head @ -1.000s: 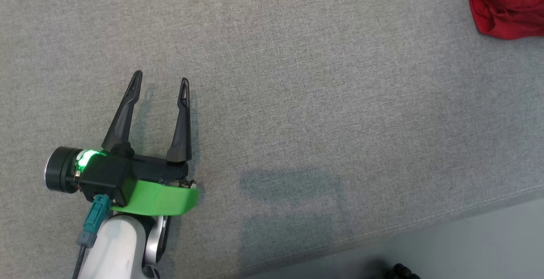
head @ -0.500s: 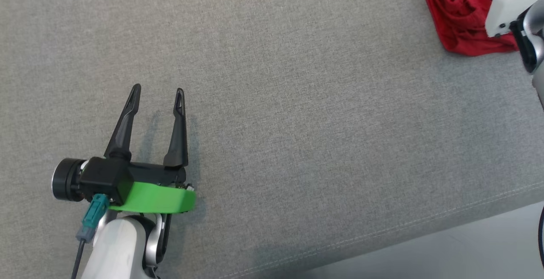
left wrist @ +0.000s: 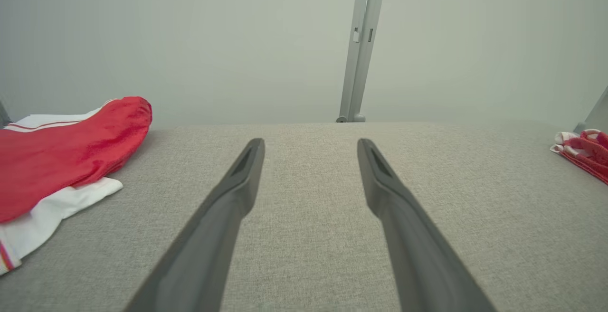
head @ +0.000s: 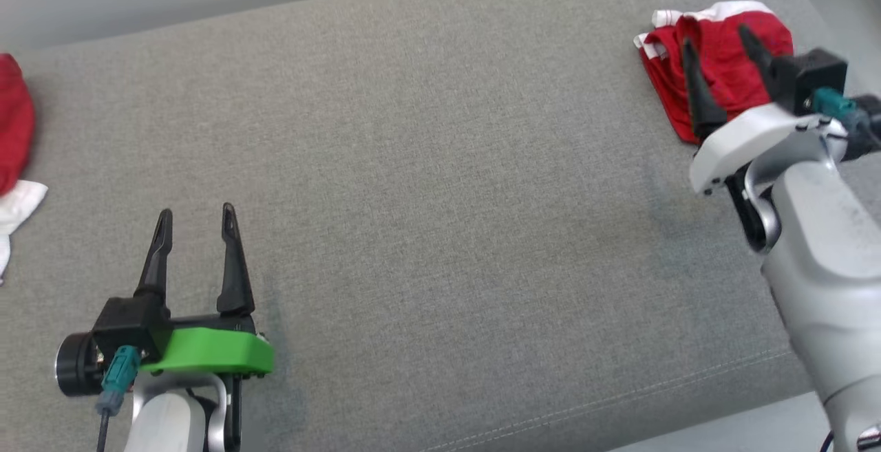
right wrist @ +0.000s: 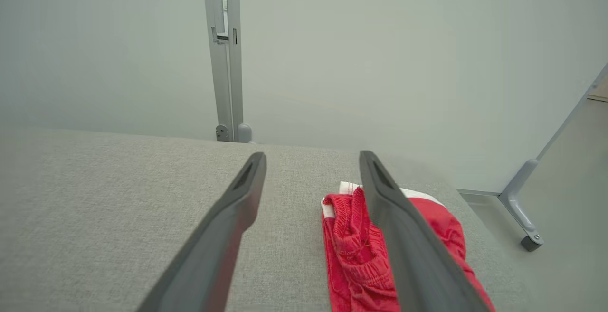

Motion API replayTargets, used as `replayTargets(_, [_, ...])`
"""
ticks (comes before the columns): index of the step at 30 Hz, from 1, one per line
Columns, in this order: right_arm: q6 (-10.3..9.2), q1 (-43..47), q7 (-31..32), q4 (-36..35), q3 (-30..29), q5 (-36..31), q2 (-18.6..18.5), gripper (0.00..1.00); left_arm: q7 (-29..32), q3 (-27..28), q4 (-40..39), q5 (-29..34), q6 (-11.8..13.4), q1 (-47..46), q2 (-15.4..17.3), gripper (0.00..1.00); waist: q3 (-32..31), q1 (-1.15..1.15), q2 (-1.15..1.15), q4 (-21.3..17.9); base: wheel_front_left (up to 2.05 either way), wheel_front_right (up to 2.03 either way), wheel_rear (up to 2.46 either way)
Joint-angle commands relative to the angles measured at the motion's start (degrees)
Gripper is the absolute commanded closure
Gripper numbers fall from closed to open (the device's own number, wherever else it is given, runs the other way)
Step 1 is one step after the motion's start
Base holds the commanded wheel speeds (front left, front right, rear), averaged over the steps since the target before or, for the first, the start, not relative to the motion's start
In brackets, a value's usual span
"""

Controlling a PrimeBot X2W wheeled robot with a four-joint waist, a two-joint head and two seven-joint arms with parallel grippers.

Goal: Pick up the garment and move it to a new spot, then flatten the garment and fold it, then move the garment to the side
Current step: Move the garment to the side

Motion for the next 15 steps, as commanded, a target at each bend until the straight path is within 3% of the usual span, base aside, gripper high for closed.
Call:
replayTargets(1, [-0.10, 3.2, -0.1, -2.2, -1.9, -1.4, 1.4, 0.00, -0.2, 0.8, 0.2, -0.2, 0.4, 1.6, -0.1, 0.00, -4.6, 0.00, 0.54, 1.4, 0.00, 0.00, 0.00])
replayTargets(9, [-0.10, 19.0, -0.1, -14.6, -8.8, -6.1, 9.7, 0.00, -0.2, 3.0, 1.6, -0.4, -0.1, 7.5, -1.0, 0.00, -9.0, 0.00, 0.54, 3.7, 0.00, 0.00, 0.00])
replayTargets(15, [-0.10, 29.3, -0.1, -22.5, -11.9, -7.6, 12.7, 0.00, -0.2, 3.4, 2.9, -0.4, -0.1, 10.4, -1.9, 0.00, -10.8, 0.00, 0.54, 5.5, 0.00, 0.00, 0.00])
